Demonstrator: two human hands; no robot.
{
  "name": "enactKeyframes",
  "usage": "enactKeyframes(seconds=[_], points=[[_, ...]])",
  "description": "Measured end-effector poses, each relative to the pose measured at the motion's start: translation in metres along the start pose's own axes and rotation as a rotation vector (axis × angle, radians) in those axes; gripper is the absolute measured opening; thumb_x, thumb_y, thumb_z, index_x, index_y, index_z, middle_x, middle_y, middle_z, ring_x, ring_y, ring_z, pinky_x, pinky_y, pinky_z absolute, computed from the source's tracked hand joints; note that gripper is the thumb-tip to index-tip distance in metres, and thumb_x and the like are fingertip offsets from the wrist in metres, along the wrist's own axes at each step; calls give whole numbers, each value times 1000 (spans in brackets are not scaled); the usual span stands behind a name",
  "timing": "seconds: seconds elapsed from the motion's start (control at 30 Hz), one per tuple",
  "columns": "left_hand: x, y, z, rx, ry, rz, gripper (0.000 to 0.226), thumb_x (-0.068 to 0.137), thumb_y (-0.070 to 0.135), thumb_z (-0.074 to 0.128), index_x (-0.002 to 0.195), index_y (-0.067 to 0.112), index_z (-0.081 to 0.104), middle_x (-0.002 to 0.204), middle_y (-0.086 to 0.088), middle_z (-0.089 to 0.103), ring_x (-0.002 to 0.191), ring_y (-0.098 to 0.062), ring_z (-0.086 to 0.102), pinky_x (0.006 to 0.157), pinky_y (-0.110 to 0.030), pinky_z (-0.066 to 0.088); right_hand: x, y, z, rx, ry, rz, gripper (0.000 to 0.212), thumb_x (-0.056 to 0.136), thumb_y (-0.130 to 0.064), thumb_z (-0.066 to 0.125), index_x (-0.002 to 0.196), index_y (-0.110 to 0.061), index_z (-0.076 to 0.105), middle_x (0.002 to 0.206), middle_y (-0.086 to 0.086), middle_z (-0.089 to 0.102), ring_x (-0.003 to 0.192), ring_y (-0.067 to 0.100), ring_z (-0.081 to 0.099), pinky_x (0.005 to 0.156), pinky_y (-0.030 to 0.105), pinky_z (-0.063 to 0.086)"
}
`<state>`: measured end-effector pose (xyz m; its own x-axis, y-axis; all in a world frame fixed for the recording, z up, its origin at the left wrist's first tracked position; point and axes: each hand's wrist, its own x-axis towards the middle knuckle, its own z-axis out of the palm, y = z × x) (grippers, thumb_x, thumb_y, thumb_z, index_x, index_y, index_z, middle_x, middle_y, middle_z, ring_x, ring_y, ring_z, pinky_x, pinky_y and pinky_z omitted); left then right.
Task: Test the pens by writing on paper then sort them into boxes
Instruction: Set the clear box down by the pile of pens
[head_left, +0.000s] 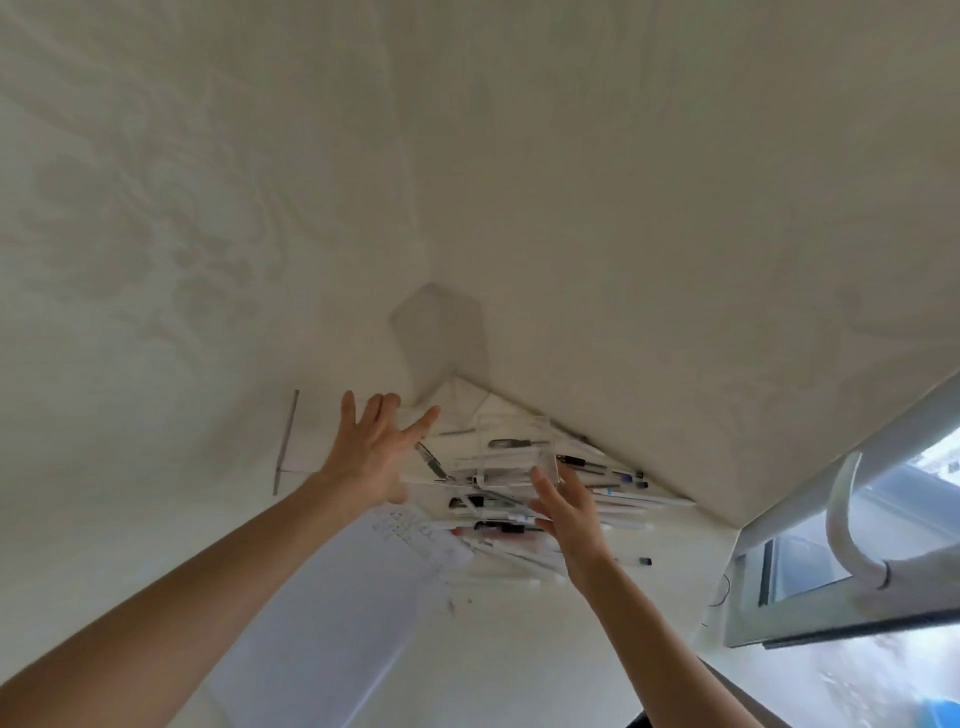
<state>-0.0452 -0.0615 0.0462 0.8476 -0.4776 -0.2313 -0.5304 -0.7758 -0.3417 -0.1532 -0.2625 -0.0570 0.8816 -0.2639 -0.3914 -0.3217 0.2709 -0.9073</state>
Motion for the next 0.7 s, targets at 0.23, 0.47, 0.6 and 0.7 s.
enactKeyframes(seconds=[0.23, 0.47, 0.6, 0.7], points=[[-27, -36, 2, -458, 53, -99, 117, 52, 82, 56, 144, 41, -3, 144, -6, 19, 134, -23, 19, 112, -48, 8, -8, -33, 39, 121, -112, -2, 69, 72, -60, 55, 127, -19, 53, 118, 2, 63, 97, 23, 68, 95, 38, 50], [-38, -34, 31, -1619, 100, -205, 112, 34, 67, 82, 130, 56, 25, 129, 13, 42, 126, -3, 37, 104, -30, 32, -28, -72, 69, -131, -289, -156, 38, 90, -48, 48, 123, -30, 57, 122, -8, 61, 105, 6, 61, 82, 19, 48], [-48, -34, 37, -2006, 40, -156, 109, 33, 55, 88, 128, 40, 38, 131, 5, 49, 121, -9, 47, 101, -34, 35, -28, -73, 69, -190, -382, -98, 63, 74, -68, 57, 130, -43, 44, 137, -11, 48, 120, 10, 52, 86, 24, 47], [-54, -37, 42, -2156, -38, -7, 96, 48, 48, 87, 131, 33, 40, 129, 5, 56, 120, -11, 51, 101, -41, 33, -29, -69, 73, -244, -563, 23, 72, 71, -65, 67, 131, -52, 30, 138, -18, 42, 120, 9, 50, 88, 28, 48]])
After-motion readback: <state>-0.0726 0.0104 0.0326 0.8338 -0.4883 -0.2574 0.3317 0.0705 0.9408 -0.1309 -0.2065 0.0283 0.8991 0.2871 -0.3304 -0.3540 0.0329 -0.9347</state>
